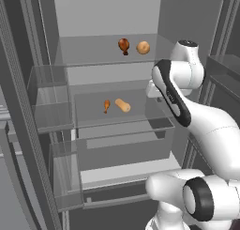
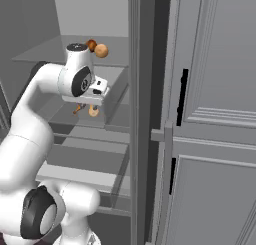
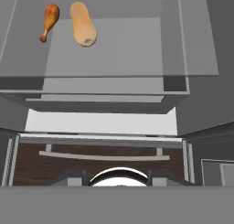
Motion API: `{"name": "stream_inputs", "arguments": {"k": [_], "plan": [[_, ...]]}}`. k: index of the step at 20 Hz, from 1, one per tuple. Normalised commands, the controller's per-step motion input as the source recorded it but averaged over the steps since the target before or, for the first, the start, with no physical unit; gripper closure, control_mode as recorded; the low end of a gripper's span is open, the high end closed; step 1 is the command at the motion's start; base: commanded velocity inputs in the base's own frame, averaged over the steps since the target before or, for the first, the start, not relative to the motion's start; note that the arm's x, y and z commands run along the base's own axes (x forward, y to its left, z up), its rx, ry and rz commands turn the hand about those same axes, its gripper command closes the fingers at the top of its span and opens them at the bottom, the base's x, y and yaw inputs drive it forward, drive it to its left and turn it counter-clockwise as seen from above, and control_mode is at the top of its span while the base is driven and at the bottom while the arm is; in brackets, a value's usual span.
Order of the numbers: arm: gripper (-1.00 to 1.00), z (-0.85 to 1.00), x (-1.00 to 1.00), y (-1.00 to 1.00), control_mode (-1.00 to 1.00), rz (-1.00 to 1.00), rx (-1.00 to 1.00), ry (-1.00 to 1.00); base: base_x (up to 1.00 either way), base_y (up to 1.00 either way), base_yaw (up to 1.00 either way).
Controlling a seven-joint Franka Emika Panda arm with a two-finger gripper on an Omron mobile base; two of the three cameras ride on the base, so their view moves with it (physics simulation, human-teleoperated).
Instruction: Place one squash and one chicken drumstick in each tupperware on the nearby counter, to pack two identical lunches.
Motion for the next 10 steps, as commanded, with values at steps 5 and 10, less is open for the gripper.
{"name": "stream_inputs", "arguments": {"k": [5, 10], "plan": [[-1.00, -0.01, -0.43, 0.00, -1.00, 0.00, 0.00, -0.02, 0.00, 0.00, 0.00], [-1.00, 0.14, -0.59, 0.00, -1.00, 0.00, 0.02, -0.37, 0.00, 0.00, 0.00]]}}
